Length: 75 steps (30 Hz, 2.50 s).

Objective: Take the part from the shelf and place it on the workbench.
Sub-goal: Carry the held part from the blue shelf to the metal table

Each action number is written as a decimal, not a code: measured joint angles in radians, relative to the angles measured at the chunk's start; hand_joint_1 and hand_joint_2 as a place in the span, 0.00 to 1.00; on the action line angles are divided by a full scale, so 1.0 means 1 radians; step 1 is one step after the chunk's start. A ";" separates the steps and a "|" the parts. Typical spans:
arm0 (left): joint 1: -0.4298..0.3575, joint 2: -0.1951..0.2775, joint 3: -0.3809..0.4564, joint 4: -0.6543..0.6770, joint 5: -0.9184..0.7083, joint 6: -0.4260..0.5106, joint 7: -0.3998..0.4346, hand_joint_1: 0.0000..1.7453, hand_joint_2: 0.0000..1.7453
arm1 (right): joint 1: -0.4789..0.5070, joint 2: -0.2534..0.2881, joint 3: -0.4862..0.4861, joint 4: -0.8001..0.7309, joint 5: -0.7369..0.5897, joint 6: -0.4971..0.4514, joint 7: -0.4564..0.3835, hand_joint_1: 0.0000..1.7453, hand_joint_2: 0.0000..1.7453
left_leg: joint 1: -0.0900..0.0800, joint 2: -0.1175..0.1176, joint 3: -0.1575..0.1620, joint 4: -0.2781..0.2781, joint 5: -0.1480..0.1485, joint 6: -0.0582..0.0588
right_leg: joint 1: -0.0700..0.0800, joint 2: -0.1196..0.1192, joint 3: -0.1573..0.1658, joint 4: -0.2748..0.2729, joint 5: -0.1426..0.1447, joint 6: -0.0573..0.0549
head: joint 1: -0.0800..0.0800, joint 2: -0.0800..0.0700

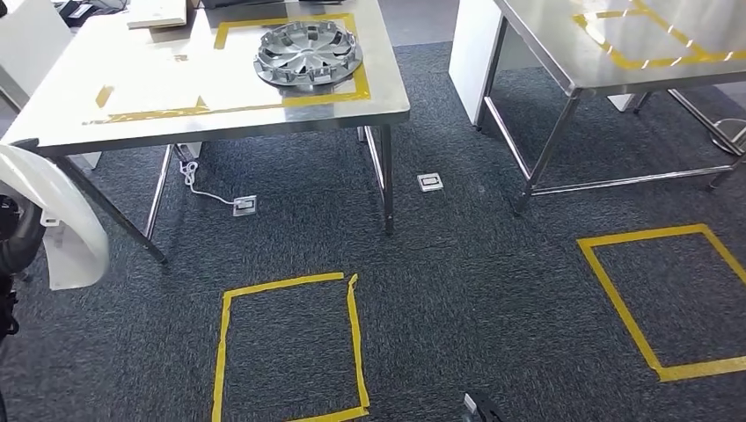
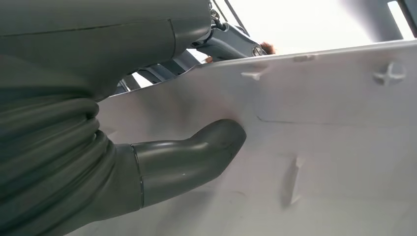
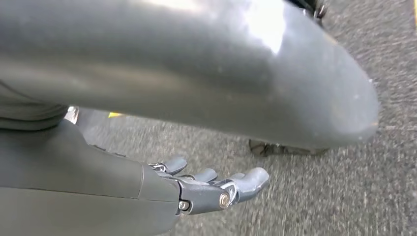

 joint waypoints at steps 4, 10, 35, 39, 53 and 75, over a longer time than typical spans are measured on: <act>0.009 0.002 0.000 0.003 0.006 0.002 -0.001 1.00 1.00 | 0.002 0.000 0.000 0.000 -0.001 0.000 0.003 0.00 0.00 | 0.004 0.016 -0.028 0.082 -0.011 -0.010 | 0.002 -0.047 -0.001 0.003 -0.005 0.001 | 0.000 0.000; 0.018 0.009 0.001 -0.003 0.022 0.010 -0.004 1.00 1.00 | -0.005 -0.001 -0.007 0.000 -0.018 -0.003 0.011 0.00 0.00 | 0.000 0.033 0.103 -0.144 0.056 0.017 | 0.011 -0.071 -0.006 0.018 -0.017 0.010 | 0.005 0.000; 0.037 0.051 0.014 -0.003 0.060 0.000 -0.017 1.00 1.00 | 0.004 0.000 -0.025 0.000 -0.013 0.009 0.005 0.00 0.00 | 0.006 0.014 0.002 0.076 -0.045 -0.003 | 0.002 0.002 -0.003 0.024 -0.022 -0.004 | 0.015 0.000; 0.051 0.060 0.015 0.000 0.061 -0.003 -0.018 1.00 1.00 | 0.005 0.000 -0.025 0.000 -0.013 0.009 0.005 0.00 0.00 | 0.002 0.016 -0.020 0.047 0.027 0.010 | 0.007 0.001 0.027 0.024 -0.046 -0.006 | 0.015 0.000; 0.052 0.070 0.019 -0.003 0.067 -0.004 -0.023 1.00 1.00 | 0.003 0.000 -0.025 0.000 -0.013 0.008 0.005 0.00 0.00 | -0.008 0.012 0.103 -0.144 0.049 0.061 | 0.008 0.002 -0.144 0.282 -0.129 0.046 | 0.017 0.000; 0.028 0.066 0.008 0.011 0.079 -0.006 -0.025 1.00 1.00 | -0.002 -0.001 -0.029 0.000 -0.010 0.010 0.008 0.00 0.00 | -0.012 0.024 0.057 -0.131 0.072 0.039 | 0.013 0.002 0.052 0.022 -0.068 0.019 | 0.006 0.000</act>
